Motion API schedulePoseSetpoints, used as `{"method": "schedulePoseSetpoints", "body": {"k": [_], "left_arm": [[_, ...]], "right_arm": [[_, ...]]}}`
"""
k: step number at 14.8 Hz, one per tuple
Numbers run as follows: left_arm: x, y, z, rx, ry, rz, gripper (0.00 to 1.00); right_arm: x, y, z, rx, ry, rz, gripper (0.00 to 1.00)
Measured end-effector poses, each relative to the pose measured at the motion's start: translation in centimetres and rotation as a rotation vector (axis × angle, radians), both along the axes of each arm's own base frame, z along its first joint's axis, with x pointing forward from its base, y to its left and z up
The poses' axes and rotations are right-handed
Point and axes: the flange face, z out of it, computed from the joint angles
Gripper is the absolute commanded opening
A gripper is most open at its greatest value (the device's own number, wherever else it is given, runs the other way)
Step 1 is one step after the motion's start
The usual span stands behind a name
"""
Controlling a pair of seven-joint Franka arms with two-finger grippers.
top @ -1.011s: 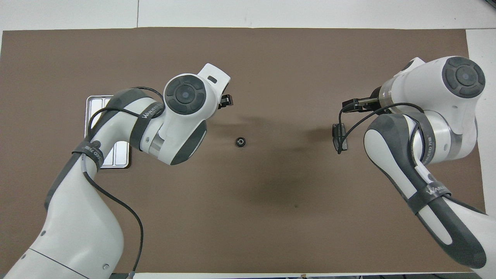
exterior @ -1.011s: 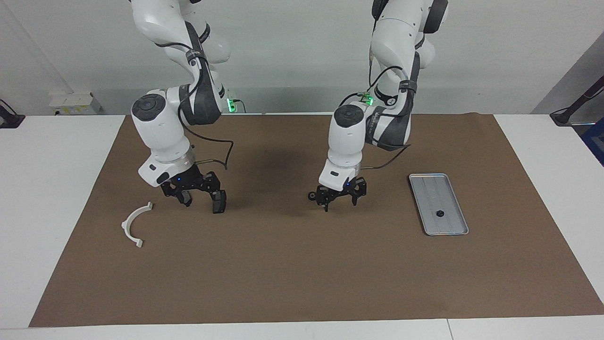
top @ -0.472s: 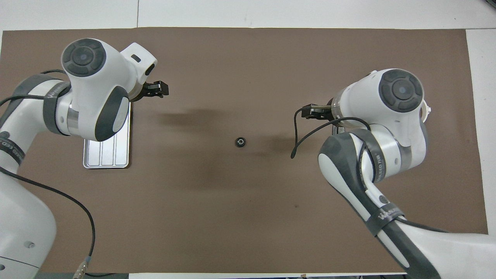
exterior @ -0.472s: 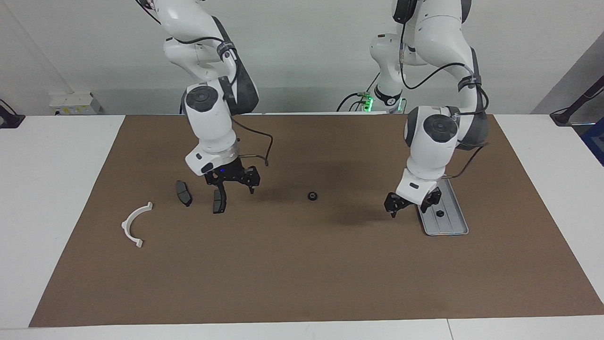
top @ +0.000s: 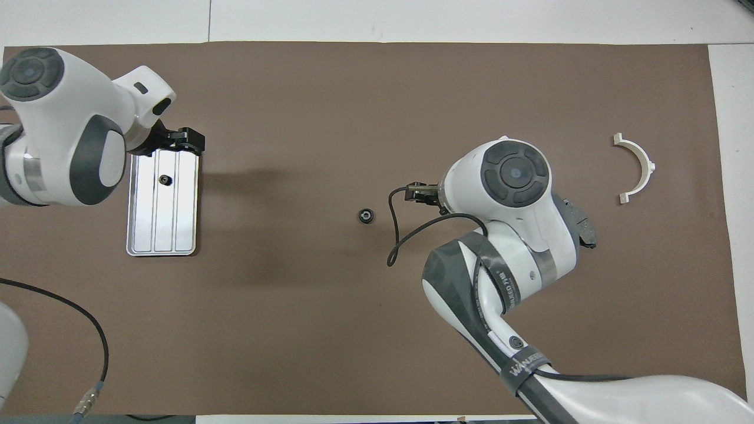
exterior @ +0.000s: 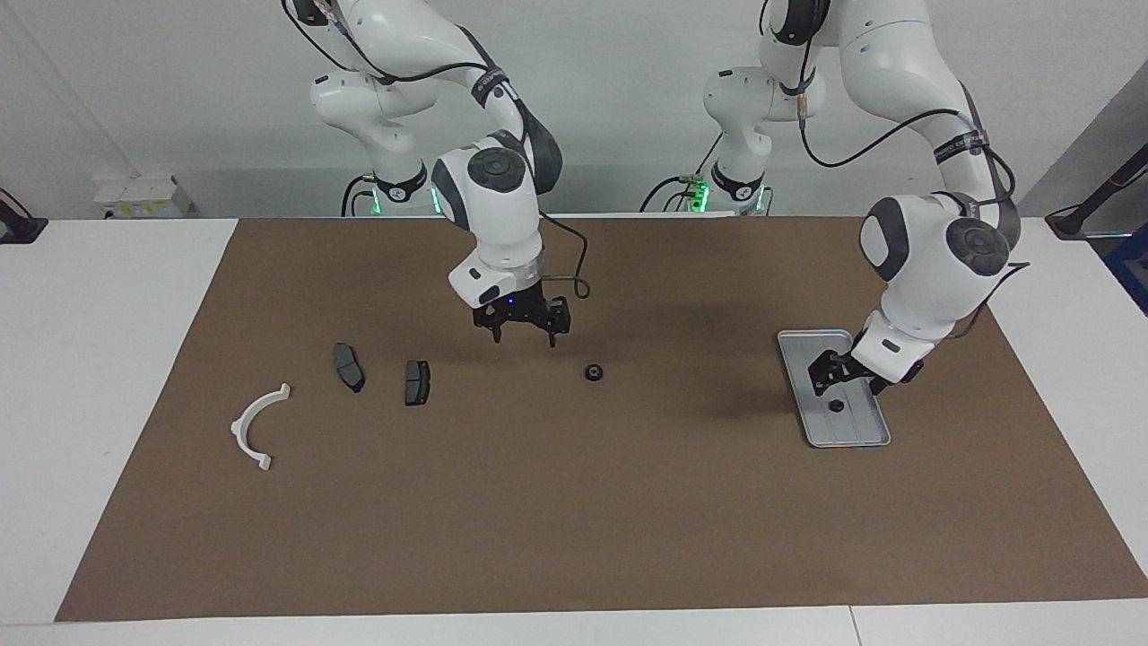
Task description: Place bearing gear from tray to pile
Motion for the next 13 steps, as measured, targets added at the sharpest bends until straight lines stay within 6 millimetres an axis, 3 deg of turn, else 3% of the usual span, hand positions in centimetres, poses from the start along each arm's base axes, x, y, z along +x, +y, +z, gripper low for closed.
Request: {"method": "schedulePoseSetpoints", "body": {"k": [3, 8, 10, 13], "left_arm": [[-0.2, 1.7, 0.2, -0.031, -0.001, -0.008, 0.99], [-1.1, 1.6, -2.7, -0.032, -0.017, -0.015, 0.99], [-1.3, 1.6, -3.6, -0.03, -0.023, -0.026, 0.99], [-1.6, 2.2, -4.6, -0.027, -0.036, -0.04, 0.99]], "right_arm": [[-0.2, 3.0, -0.7, -0.003, 0.014, -0.034, 0.97], [-0.1, 9.5, -4.0, -0.061, -0.006, -0.098, 1.0], [0.1, 10.6, -5.8, -0.066, 0.007, -0.107, 1.0], [0.8, 10.8, -6.9, -0.055, 0.004, -0.112, 1.0]]}}
